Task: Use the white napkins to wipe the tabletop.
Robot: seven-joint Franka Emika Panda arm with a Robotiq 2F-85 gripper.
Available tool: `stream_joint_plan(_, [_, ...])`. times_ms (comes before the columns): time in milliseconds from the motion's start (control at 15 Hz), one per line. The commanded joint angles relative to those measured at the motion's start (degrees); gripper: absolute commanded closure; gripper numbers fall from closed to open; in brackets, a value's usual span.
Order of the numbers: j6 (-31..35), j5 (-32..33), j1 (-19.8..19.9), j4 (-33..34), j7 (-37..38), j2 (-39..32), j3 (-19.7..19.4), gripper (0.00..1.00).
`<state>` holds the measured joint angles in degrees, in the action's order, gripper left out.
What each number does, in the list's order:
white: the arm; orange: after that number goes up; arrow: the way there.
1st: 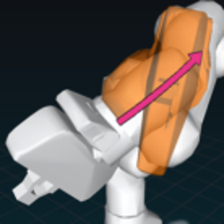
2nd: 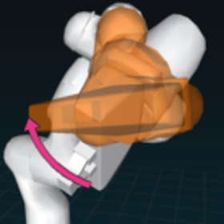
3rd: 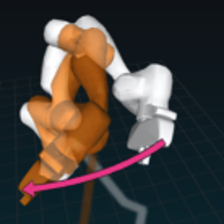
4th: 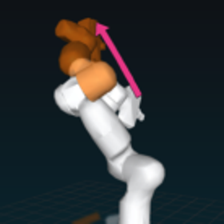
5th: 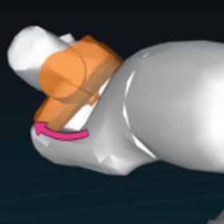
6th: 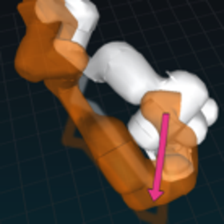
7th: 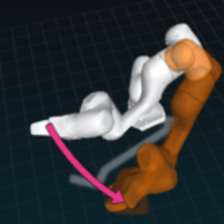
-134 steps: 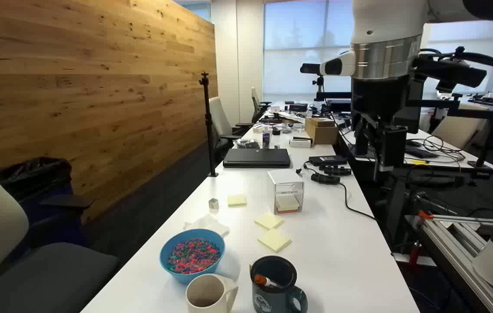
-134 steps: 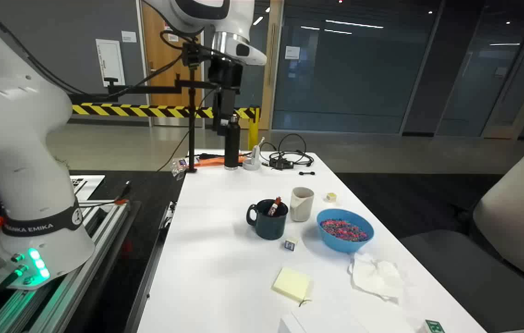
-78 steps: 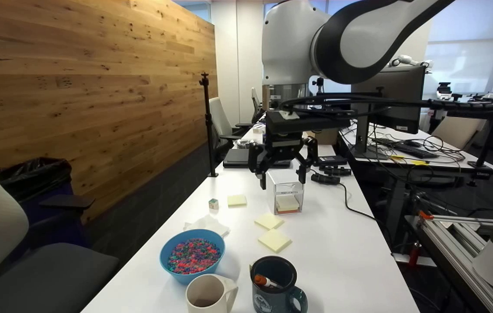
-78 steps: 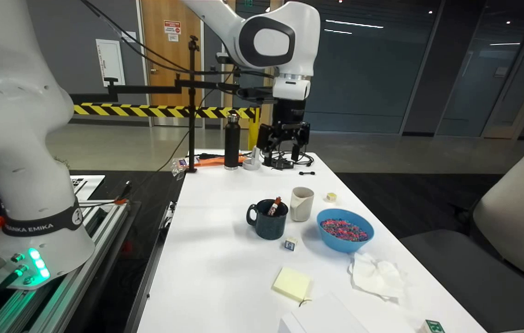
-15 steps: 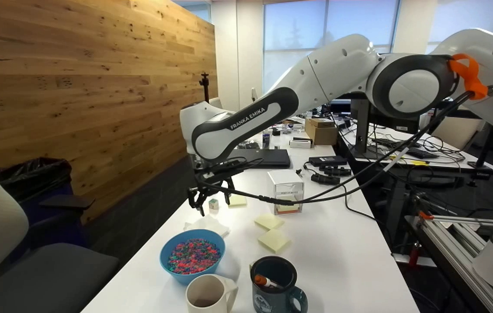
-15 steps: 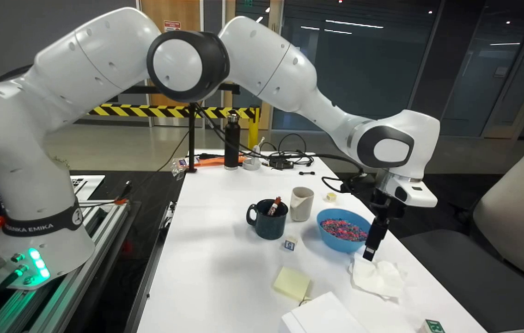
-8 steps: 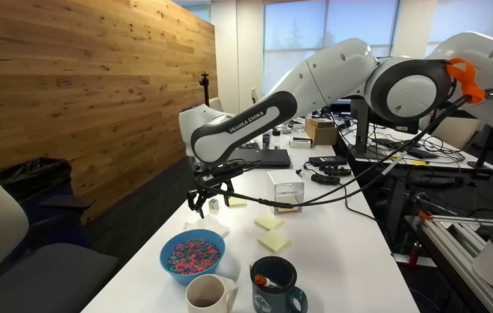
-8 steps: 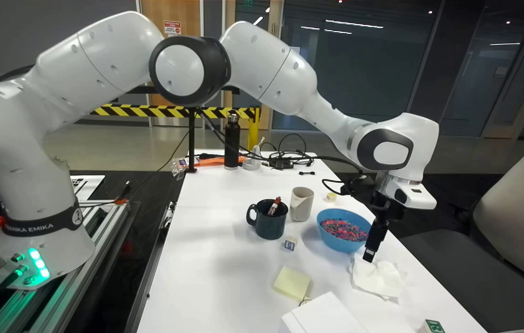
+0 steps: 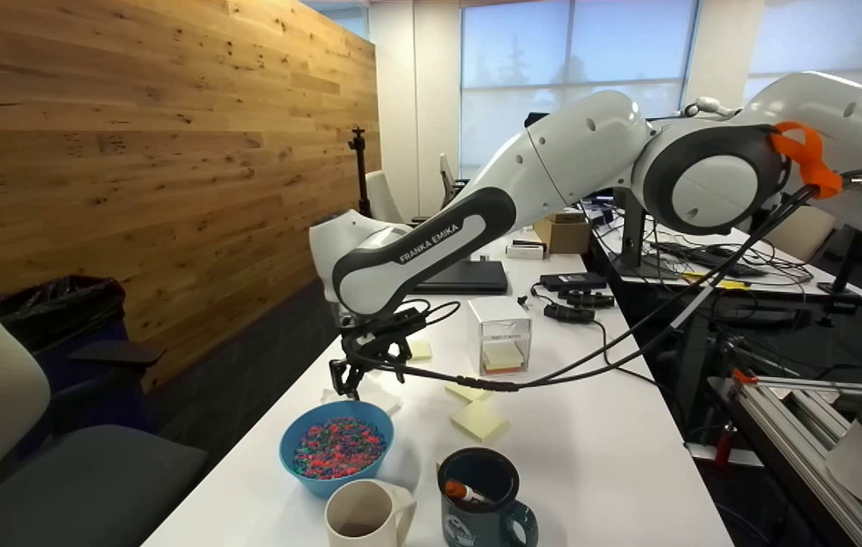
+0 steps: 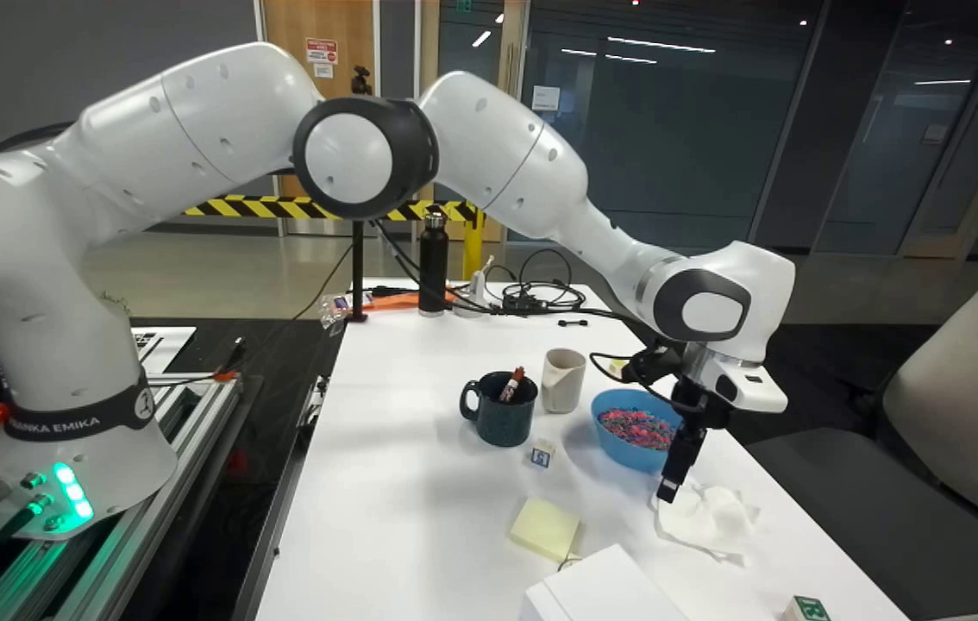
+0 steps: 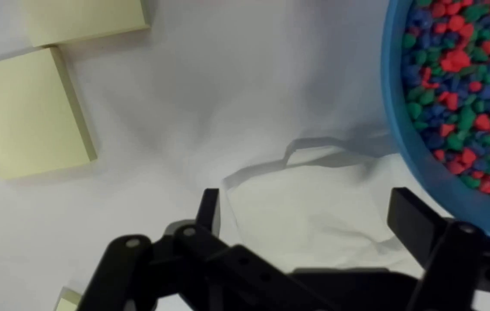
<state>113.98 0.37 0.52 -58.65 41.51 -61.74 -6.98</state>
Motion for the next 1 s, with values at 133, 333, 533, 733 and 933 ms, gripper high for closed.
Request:
stream_joint_plan(133, [-2.21, -0.88, 0.21, 7.12, 0.85, -4.05, -0.66, 0.00])
stream_joint_plan(333, [-3.35, -1.47, 0.70, 11.11, 2.08, -6.23, -0.52, 0.00])
stream_joint_plan(533, [-5.62, -1.99, 1.33, 15.07, 3.89, -8.09, -0.19, 0.00])
stream_joint_plan(733, [-7.05, -2.45, 2.05, 18.53, 5.63, -9.89, 0.10, 0.00])
stream_joint_plan(933, [-7.40, -2.57, 2.68, 21.67, 7.21, -12.07, 0.10, 0.00])
